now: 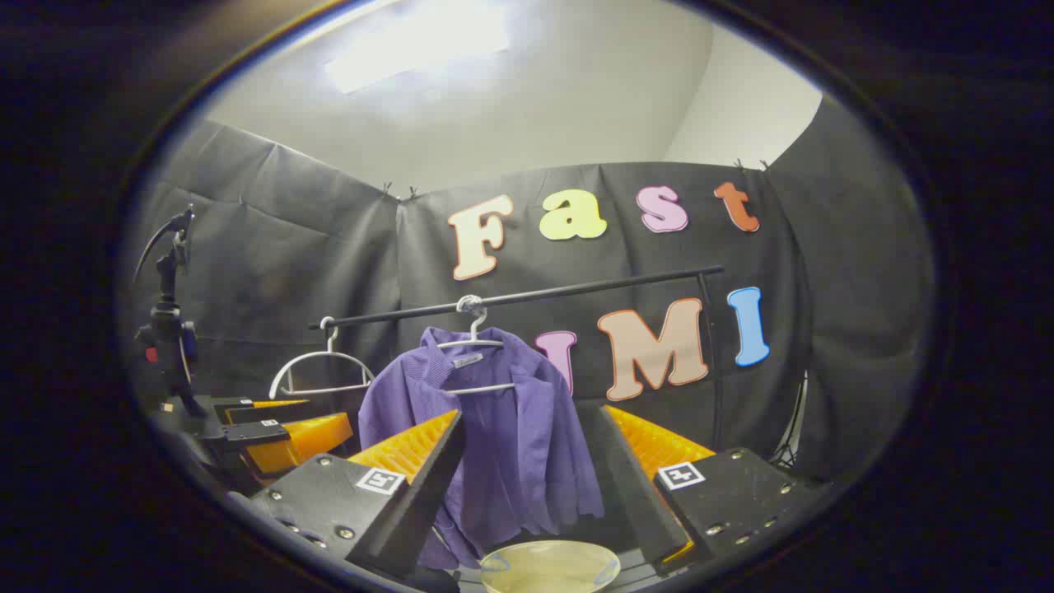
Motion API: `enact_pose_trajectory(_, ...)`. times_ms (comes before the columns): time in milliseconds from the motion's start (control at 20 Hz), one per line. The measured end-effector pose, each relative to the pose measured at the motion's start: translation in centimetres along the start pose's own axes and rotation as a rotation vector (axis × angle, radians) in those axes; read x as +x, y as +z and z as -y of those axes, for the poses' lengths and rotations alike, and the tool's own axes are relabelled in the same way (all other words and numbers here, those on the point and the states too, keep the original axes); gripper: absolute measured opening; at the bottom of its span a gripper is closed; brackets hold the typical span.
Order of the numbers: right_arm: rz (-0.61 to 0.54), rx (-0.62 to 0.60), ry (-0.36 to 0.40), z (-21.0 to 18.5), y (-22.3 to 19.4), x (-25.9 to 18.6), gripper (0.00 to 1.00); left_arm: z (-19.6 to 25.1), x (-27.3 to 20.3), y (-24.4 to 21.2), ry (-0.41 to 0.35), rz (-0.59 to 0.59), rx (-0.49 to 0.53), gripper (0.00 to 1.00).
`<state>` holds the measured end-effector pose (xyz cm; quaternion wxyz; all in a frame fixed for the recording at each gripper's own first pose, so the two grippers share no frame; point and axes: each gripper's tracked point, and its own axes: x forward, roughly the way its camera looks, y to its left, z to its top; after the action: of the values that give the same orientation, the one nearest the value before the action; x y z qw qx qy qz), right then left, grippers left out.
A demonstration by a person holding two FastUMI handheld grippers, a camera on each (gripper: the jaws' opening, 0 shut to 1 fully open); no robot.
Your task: Grasp the clothes on the hanger with both hands and then place them into the laundry hamper below.
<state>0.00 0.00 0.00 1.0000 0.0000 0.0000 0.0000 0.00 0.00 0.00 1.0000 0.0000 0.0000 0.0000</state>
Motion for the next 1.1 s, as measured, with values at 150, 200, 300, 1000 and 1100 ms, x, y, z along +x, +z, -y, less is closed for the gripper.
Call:
enact_pose_trajectory(150,-0.007,-0.007,0.034,0.0,-0.3,-0.3,0.93,0.1,0.3,-0.2,0.016,0.009,-0.001,0.92)
enact_pose_trajectory(200,-0.012,-0.014,0.030,0.5,-0.5,-0.2,0.95,0.2,0.4,-0.4,0.018,0.007,-0.008,0.92)
enact_pose_trajectory(300,-0.024,-0.033,0.017,1.3,-1.0,0.0,0.99,0.4,0.7,-0.8,0.018,0.000,-0.012,0.92)
enact_pose_trajectory(1000,-0.033,-0.110,0.153,0.9,-5.1,6.2,0.96,1.7,5.9,-4.8,0.078,-0.006,0.083,0.94)
enact_pose_trajectory(1100,-0.051,-0.118,0.131,2.2,-6.3,7.6,0.96,3.1,7.0,-6.2,0.079,-0.026,0.079,0.95)
